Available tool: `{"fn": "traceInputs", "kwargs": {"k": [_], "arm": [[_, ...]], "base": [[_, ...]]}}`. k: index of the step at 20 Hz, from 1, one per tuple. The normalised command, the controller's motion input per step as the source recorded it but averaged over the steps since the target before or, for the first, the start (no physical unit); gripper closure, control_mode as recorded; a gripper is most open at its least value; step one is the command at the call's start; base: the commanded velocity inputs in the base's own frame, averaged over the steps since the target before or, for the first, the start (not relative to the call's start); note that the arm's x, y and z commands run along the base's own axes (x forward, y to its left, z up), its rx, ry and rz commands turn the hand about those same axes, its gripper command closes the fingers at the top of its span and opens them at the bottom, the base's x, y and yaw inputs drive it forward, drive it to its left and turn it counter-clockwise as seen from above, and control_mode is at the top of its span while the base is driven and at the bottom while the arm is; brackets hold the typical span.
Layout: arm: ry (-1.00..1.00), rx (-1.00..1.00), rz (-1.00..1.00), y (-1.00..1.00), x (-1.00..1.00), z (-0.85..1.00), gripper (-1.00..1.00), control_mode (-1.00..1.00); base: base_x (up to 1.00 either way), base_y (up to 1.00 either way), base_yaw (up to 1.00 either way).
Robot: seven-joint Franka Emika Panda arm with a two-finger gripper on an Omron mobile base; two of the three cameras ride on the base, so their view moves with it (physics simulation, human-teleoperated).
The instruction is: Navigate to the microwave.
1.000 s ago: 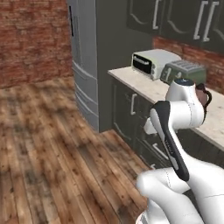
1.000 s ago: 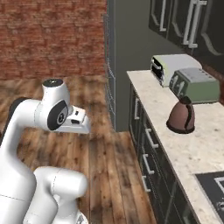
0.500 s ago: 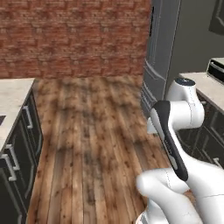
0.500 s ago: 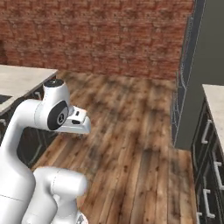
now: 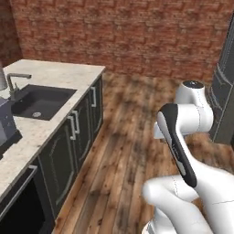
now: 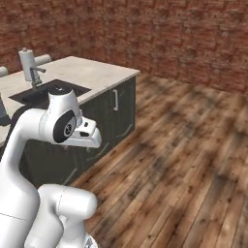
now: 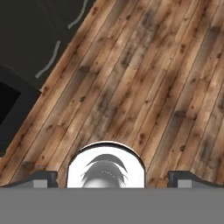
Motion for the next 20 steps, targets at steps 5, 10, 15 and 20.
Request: {"fn": "traceInputs", "kwargs": {"k": [5,10,15,20], "arm": [[0.0,0.0,0.0,0.0,0.0,0.0,-1.0,1.0],[0.0,0.0,0.0,0.0,0.0,0.0,-1.0,1.0],[0.0,0.0,0.0,0.0,0.0,0.0,-1.0,1.0],[0.0,0.0,0.0,0.0,0.0,0.0,-1.0,1.0]], "base": [[-0.58,0.68,0.51],[-0.43,0.81,0.47],[-0.21,0.88,0.49],[0.0,0.83,0.57]]}}
